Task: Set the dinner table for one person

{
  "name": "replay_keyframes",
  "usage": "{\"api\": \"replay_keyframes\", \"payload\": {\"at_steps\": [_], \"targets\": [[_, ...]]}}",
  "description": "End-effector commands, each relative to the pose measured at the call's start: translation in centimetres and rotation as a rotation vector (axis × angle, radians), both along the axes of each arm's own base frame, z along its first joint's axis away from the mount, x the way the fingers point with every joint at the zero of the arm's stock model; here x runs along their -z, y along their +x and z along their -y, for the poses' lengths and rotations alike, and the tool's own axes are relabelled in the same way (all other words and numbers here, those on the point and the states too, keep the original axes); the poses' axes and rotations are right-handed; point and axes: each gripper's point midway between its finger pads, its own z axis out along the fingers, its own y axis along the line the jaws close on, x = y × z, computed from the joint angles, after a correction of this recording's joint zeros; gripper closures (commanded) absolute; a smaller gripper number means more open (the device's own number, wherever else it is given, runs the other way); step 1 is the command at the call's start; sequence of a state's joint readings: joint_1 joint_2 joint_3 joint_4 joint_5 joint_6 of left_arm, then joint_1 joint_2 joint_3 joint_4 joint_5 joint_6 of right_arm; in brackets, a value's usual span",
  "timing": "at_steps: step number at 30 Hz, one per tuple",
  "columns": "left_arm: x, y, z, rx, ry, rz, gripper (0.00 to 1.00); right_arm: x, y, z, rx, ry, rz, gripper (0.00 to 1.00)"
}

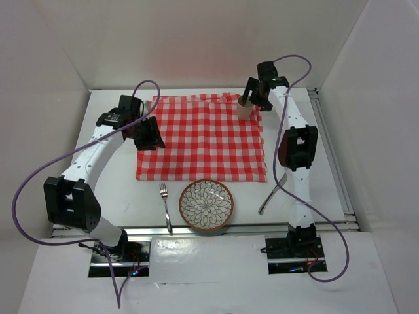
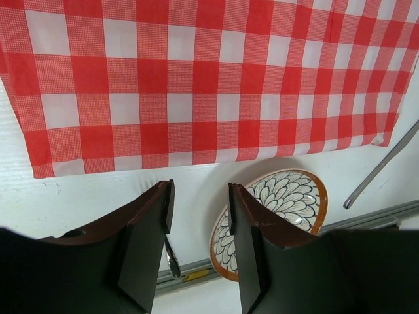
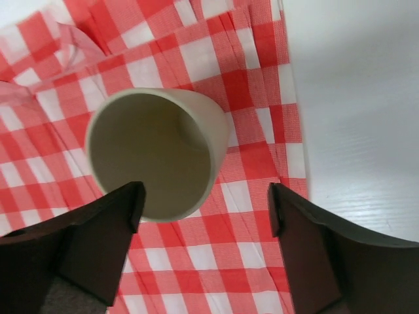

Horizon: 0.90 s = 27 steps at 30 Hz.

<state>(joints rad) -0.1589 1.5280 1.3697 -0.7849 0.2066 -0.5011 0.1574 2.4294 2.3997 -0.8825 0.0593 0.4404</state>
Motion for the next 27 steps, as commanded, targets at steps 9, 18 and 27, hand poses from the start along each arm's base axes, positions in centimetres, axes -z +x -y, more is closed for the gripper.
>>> {"api": "replay_keyframes", "payload": {"at_steps": [9,18,27], "targets": [[-1.2,-0.7,0.4,-0.015,0.0,0.035,0.44,-23.6,-6.7,0.1,-0.02,0.057,0.465,0.0],[-2.6,-1.1,-0.5,-0.064,0.043,0.081,0.44,-13.8,-26.5,-5.0,-0.355,0.272,0.303,0.0],[-2.8,-1.8,-0.9,-0.078,0.048,0.083,0.44,-1.7,-41.9,-10.1,-0.413,0.565,-0.054,0.06]]}}
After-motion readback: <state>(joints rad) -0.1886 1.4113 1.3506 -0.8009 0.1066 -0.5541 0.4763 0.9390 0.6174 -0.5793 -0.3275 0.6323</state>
